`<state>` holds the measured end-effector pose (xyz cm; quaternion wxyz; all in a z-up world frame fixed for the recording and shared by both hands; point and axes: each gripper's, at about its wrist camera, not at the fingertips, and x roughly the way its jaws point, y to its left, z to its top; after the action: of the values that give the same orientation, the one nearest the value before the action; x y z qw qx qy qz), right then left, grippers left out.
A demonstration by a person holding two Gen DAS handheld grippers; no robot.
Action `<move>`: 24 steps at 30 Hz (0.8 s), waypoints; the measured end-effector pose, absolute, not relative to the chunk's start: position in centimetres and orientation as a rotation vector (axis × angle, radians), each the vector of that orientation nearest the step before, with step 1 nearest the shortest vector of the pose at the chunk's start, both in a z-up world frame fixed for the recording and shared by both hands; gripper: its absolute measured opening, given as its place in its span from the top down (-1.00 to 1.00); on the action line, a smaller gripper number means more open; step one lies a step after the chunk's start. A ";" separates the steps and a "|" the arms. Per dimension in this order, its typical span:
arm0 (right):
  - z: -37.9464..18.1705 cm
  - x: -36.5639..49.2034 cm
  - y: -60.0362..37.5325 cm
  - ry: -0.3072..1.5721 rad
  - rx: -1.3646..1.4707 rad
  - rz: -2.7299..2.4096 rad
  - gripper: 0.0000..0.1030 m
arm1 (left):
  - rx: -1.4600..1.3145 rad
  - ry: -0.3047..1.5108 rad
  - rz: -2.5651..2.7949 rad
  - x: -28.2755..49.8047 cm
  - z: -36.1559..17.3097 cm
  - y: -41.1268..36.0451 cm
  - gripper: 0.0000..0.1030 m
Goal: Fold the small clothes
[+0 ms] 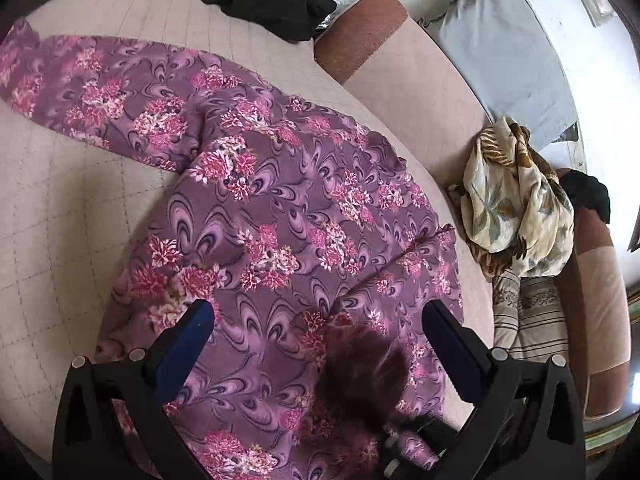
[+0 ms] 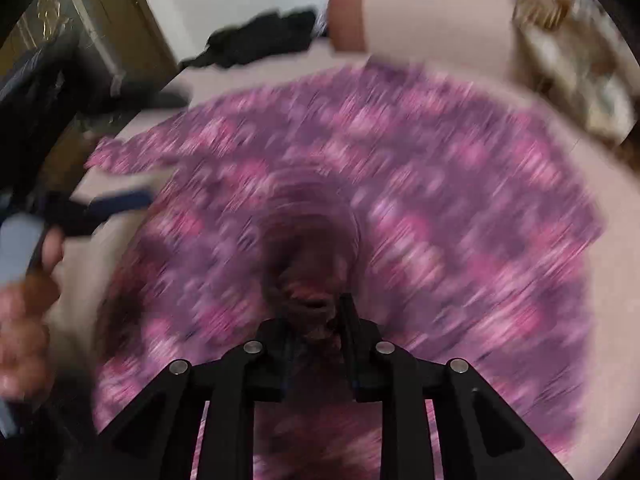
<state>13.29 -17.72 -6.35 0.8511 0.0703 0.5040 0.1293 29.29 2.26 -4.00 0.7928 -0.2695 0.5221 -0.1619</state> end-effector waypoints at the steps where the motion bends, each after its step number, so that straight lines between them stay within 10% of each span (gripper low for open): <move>1: -6.0 12.4 -17.5 1.060 0.153 0.323 0.05 | -0.571 1.134 -0.358 29.4 -4.1 2.0 -1.00; 4: -3.7 9.4 -20.0 0.971 0.187 0.271 -0.40 | -0.556 1.172 -0.374 29.0 -5.2 1.3 -1.00; 11: -2.9 12.6 -33.4 1.009 0.573 -0.042 -0.42 | -0.362 1.222 -0.363 27.1 -6.9 -3.1 -0.99; 13: -3.1 15.4 -36.1 1.001 0.637 -0.079 -0.42 | -0.303 1.231 -0.362 26.5 -7.5 -4.2 -0.79; 19: -7.5 17.7 -42.0 0.919 0.807 -0.162 -0.26 | -0.238 1.255 -0.401 26.5 -8.7 -5.5 0.68; 24: -10.3 18.5 -44.9 0.923 0.920 -0.164 0.04 | -0.415 1.225 -0.471 25.5 -4.6 -3.2 0.83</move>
<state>18.53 -44.87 -10.29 0.7919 0.4277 0.4291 -0.0763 25.46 -3.19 -4.65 0.7724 -0.1915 0.5652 -0.2173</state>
